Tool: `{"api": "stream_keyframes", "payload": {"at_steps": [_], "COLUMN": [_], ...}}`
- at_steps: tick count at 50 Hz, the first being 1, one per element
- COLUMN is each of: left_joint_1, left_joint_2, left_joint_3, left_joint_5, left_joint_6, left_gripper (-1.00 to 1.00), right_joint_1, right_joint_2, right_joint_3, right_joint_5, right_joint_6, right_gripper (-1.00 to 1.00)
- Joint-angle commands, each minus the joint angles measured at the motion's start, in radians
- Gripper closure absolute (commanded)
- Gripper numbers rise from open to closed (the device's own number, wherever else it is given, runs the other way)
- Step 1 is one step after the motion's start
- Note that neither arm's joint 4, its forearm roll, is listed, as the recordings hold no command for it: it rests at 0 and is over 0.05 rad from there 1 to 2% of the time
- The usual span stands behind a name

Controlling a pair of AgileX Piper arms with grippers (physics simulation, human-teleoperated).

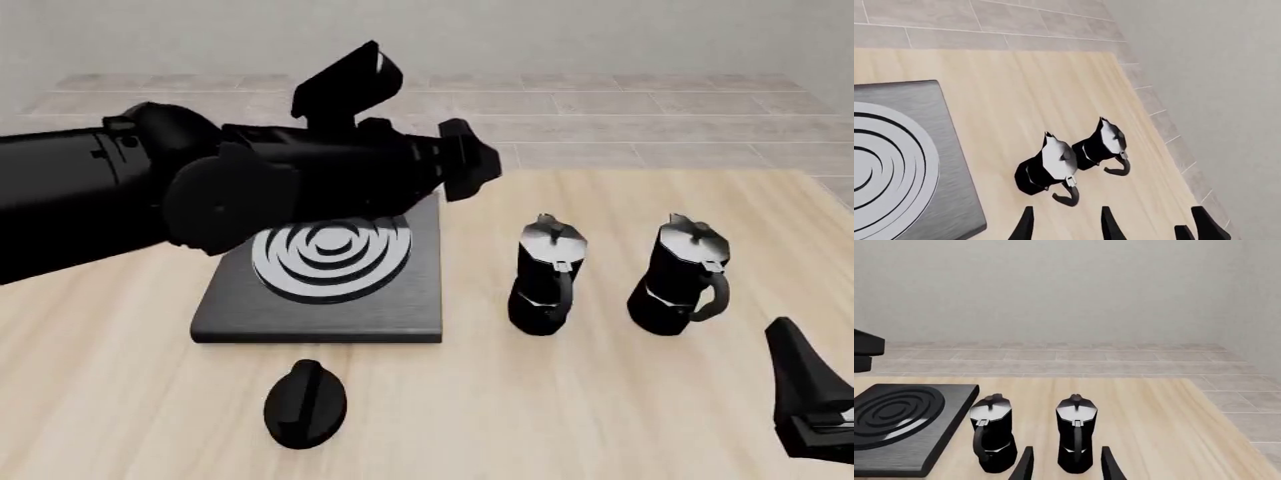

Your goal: Put both moka pots on the stove.

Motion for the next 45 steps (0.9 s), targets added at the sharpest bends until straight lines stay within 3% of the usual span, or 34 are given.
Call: {"api": "stream_keyframes", "payload": {"at_steps": [1,45], "left_joint_1": [-0.009,-0.045], "left_joint_2": [0.044,0.203], "left_joint_3": [0.009,-0.015], "left_joint_5": [-0.047,-0.147], "left_joint_6": [-0.005,-0.023], "left_gripper": [-1.0,-1.0], "right_joint_1": [0.0,0.0], "right_joint_2": [0.0,0.0], "right_joint_3": [0.0,0.0], "right_joint_5": [0.0,0.0], "right_joint_6": [0.0,0.0], "right_gripper": [-1.0,-1.0]}}
